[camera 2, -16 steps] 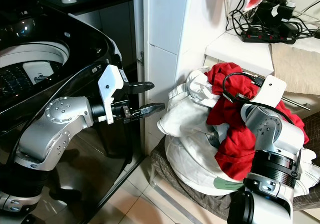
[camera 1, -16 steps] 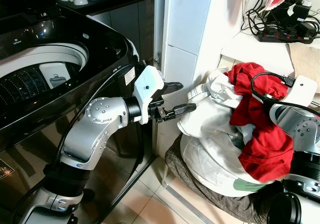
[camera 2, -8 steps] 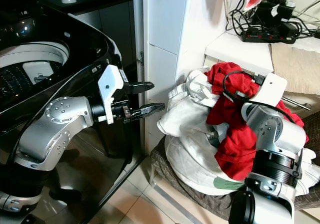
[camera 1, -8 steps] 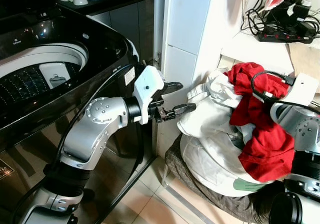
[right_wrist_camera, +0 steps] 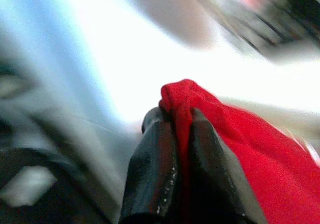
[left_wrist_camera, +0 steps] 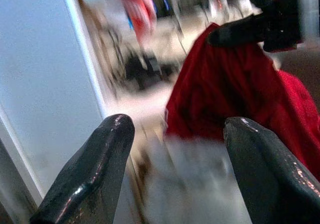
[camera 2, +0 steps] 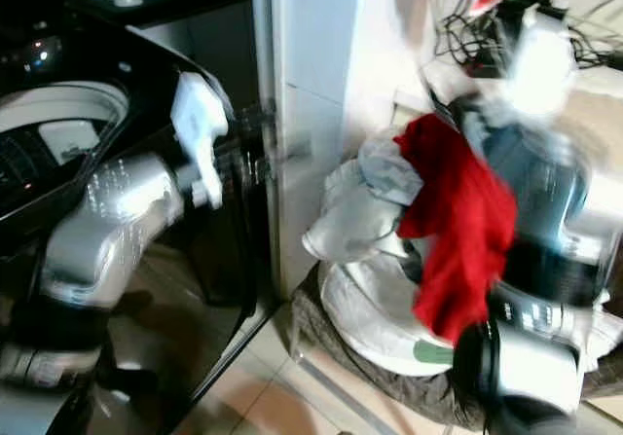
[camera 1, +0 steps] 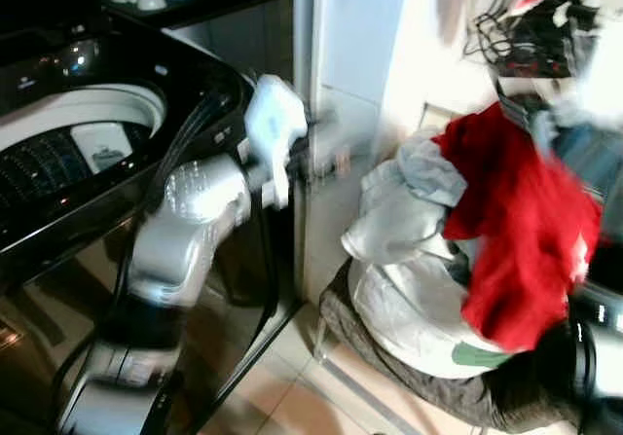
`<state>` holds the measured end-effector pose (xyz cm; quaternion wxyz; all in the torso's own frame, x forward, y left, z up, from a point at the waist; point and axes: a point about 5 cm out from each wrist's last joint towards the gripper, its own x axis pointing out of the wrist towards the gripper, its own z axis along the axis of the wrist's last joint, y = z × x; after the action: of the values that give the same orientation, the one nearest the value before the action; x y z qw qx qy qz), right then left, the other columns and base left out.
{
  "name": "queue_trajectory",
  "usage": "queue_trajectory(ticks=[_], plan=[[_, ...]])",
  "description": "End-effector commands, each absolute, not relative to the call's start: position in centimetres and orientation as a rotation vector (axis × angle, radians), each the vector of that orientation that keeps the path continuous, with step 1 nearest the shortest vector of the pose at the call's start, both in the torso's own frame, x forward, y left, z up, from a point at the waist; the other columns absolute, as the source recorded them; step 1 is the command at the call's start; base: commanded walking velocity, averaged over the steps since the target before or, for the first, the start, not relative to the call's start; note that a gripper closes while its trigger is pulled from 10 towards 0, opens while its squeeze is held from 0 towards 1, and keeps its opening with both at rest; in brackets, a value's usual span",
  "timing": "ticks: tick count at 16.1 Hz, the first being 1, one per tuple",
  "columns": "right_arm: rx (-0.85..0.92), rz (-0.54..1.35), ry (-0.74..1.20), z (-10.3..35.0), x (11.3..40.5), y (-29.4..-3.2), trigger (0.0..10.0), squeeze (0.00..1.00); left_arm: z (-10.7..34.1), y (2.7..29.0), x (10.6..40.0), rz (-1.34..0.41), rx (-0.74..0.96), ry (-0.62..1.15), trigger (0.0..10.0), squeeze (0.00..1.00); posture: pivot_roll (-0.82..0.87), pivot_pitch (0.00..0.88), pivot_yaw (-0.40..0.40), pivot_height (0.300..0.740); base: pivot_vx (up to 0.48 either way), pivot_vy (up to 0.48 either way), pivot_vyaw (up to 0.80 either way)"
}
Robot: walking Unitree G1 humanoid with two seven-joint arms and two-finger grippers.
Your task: Clothes washing
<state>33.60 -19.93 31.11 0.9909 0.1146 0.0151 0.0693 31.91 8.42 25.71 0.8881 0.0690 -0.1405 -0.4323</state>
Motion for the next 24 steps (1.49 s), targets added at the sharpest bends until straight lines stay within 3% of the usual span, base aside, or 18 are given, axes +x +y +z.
queue_trajectory(ticks=[1, 2, 3, 4, 8, 11, 12, 13, 16, 18, 22, 24], plan=[[0.232, 0.317, 0.018, 32.2, 33.0, -17.4, 0.0, 0.00, 27.1, 8.0, 31.9, -0.891, 0.109, -0.359, 10.0, 0.00, -0.10, 0.000, -0.027, 0.740, 0.000, 0.000, 0.00], [0.285, 0.434, -0.025, 33.6, 32.5, -15.6, 0.0, 0.00, 28.5, 7.2, 31.7, -0.907, 0.055, -0.422, 10.0, 0.00, -0.10, 0.000, -0.032, 0.740, 0.000, 0.000, 0.00], [0.354, 0.536, -0.051, 34.4, 32.2, -14.2, 0.0, 0.00, 29.9, 6.5, 31.4, -0.927, -0.050, -0.467, 10.0, 0.75, -0.10, 0.000, -0.032, 0.740, 0.000, 0.000, 0.00], [0.370, 0.565, -0.054, 34.5, 32.1, -13.7, 0.0, 0.00, 30.5, 6.3, 31.3, -0.931, -0.105, -0.482, 10.0, 1.00, -0.10, 0.000, -0.032, 0.740, 0.000, 0.000, 0.00], [0.476, 0.717, -0.048, 34.8, 31.3, -12.3, 0.0, 0.00, 29.9, 5.1, 31.3, -0.974, -0.139, -0.464, 10.0, 1.00, -0.10, 0.000, -0.047, 0.740, 0.000, 0.000, 0.00], [0.553, 0.798, -0.062, 35.2, 30.8, -12.0, 0.0, 0.00, 28.6, 5.5, 32.4, -0.840, -0.036, -0.441, 10.0, 1.00, -0.11, 0.000, -0.042, 0.740, 0.000, 0.000, 0.00], [0.556, 0.813, -0.062, 35.3, 30.7, -12.0, 0.0, 0.00, 28.7, 6.0, 32.7, -0.809, -0.047, -0.449, 10.0, 0.74, -0.11, 0.000, -0.042, 0.740, 0.000, 0.000, 0.00], [0.563, 0.835, -0.065, 35.4, 30.5, -11.9, 0.0, 0.00, 28.9, 6.6, 32.9, -0.782, -0.061, -0.456, 10.0, 0.00, -0.11, 0.000, -0.042, 0.740, 0.000, 0.000, 0.00], [0.602, 0.893, -0.074, 35.7, 30.1, -11.6, 0.0, 0.00, 27.7, 6.9, 32.7, -0.872, -0.065, -0.384, 10.0, 0.00, -0.10, 0.000, -0.049, 0.740, 0.000, 0.000, 0.00], [0.618, 0.918, -0.079, 35.9, 29.9, -11.6, 0.0, 0.00, 26.7, 6.4, 31.7, -1.009, -0.216, -0.312, 10.0, 0.00, -0.10, 0.000, -0.049, 0.740, 0.000, 0.000, 0.00], [0.627, 0.952, -0.086, 36.1, 29.3, -11.7, 0.0, 0.00, 25.9, 6.9, 32.1, -0.979, -0.340, -0.291, 10.0, 0.00, -0.11, 0.000, -0.042, 0.740, 0.000, 0.000, 0.00], [0.626, 0.962, -0.085, 36.2, 29.1, -11.6, 0.0, 0.00, 25.5, 7.1, 32.2, -0.980, -0.288, -0.270, 10.0, 0.00, -0.11, 0.000, -0.040, 0.740, 0.000, 0.000, 0.00]])
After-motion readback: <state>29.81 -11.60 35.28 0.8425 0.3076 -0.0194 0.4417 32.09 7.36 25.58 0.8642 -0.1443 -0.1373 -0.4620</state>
